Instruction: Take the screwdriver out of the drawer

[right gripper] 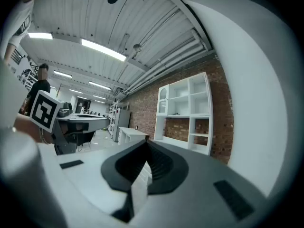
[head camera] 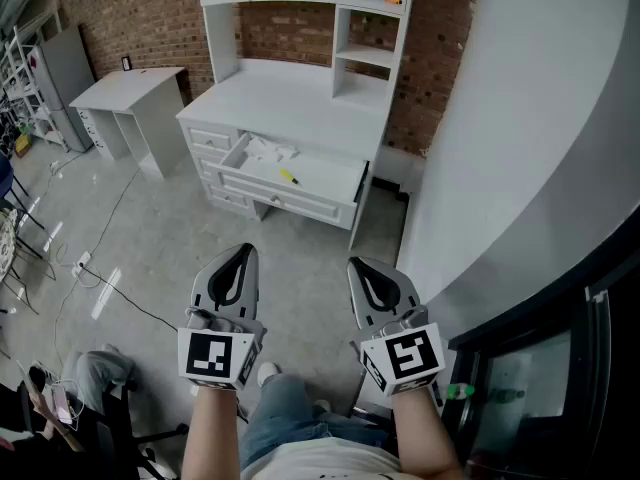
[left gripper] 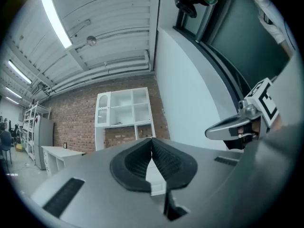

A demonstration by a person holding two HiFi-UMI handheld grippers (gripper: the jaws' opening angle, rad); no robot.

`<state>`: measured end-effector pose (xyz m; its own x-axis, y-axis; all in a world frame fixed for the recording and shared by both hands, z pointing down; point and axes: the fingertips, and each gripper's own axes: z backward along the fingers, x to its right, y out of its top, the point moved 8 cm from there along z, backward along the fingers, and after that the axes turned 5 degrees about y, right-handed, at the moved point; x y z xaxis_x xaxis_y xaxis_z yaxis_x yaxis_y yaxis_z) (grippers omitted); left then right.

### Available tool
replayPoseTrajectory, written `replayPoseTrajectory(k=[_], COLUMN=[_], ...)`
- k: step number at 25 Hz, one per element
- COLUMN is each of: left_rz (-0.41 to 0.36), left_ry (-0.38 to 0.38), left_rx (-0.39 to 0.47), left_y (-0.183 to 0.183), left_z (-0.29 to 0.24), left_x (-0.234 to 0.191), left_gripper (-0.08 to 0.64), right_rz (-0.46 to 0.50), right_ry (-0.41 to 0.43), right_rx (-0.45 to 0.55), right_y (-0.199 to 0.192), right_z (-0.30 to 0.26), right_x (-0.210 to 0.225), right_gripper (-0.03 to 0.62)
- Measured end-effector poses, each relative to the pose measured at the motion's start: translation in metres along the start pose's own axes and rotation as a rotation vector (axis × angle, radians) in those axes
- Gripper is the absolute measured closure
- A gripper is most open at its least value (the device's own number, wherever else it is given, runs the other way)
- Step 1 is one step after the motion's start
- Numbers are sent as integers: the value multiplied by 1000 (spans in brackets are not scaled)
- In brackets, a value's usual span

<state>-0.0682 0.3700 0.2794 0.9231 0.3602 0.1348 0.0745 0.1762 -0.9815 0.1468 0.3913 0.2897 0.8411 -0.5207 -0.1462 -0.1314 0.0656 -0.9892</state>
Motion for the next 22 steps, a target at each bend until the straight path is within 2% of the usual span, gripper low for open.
replayPoseTrajectory(k=[6,11,22], left_rz=[18,35,70], left_ry=[17,23,29], left_rx=[-9,-19,-44], left_y=[-11,-28,-70], left_z=[-18,-46,-158], left_x=[-8,-26,-106], left_gripper=[547,547,548], right_rz=[11,-16,-50], right_ry=[11,4,11], right_rx=[-29,-39,-73], right_y=[-6,-18,-38], right_z=[-15,-45,-176], right_x=[11,25,64], right_gripper=[583,583,581])
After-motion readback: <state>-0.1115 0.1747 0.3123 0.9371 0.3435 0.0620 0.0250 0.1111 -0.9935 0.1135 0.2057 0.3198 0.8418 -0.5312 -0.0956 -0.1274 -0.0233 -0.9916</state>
